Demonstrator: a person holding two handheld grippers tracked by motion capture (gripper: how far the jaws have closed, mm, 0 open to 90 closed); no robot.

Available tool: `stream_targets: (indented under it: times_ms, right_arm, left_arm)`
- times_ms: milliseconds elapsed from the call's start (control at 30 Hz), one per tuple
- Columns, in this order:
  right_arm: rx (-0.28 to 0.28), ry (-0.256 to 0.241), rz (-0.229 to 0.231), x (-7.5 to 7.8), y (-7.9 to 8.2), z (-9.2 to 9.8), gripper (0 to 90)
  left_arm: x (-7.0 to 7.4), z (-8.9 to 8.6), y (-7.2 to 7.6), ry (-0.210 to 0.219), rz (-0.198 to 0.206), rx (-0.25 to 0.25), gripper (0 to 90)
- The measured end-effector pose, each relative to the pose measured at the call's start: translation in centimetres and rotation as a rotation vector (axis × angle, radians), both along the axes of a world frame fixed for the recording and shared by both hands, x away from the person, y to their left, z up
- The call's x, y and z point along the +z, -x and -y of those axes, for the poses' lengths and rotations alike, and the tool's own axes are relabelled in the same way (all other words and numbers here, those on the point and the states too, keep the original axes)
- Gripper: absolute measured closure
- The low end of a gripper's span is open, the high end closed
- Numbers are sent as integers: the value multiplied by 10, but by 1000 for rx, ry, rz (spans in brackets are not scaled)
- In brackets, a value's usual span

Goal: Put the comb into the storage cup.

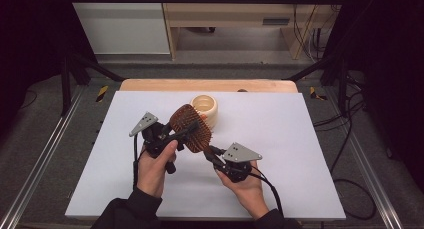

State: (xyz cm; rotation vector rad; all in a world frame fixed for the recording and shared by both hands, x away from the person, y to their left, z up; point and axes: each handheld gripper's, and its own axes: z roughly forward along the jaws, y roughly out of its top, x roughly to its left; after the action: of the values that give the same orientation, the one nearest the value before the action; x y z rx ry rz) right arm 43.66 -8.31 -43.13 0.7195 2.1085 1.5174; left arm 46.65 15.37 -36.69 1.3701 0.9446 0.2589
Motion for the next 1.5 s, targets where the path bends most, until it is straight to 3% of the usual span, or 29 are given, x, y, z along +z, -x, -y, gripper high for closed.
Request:
stream_targets:
  times_ms: [167,300,533,733,767,833,867,933,1000,1067,1100,1167,1200,1333,1433,1500]
  right_arm:
    - [2,1,-5,-1,0,-1,726]
    - [9,8,-4,-2,0,-3,726]
    - [8,16,-14,-4,-1,-4,724]
    - [-11,24,-3,-4,0,-2,716]
    - [-19,22,5,-2,0,-1,666]
    - [-22,22,7,-2,1,0,647]
    - [-24,15,6,-1,1,3,585]
    - [-25,11,3,-1,2,4,562]
    - [-25,-5,-2,0,2,9,426]
    - [-25,-5,-11,-1,1,10,379]
    - [-24,-16,-46,-3,-1,12,282]
    - [-30,-3,-53,-3,-2,12,265]
    - [-70,39,-34,-5,-1,14,243]
    - [-100,42,-38,-5,-2,21,217]
    - [-155,62,-70,-8,-4,31,225]
    - [-199,69,-63,-11,-1,46,196]
  left_arm:
    - [-1,-2,0,7,-14,-1,399]
    - [-1,-5,2,39,-18,-12,467]
    - [1,-1,2,53,-42,-14,502]
    - [2,2,1,75,-26,-44,511]
    - [2,3,2,73,-17,-47,512]
    - [4,2,2,66,-12,-44,512]
    - [5,1,2,68,-12,-39,512]
    - [7,-3,1,67,-6,-25,512]
    - [9,-7,0,66,-5,-11,511]
    - [10,-11,-1,68,-5,3,511]
    - [11,-13,-2,67,-4,8,511]
    - [12,-17,-4,63,-2,21,511]
    - [12,-19,-5,58,1,26,511]
    - [18,-26,-10,58,6,48,512]
    - [25,-29,-14,40,20,61,512]
    - [35,-31,-17,37,28,65,512]
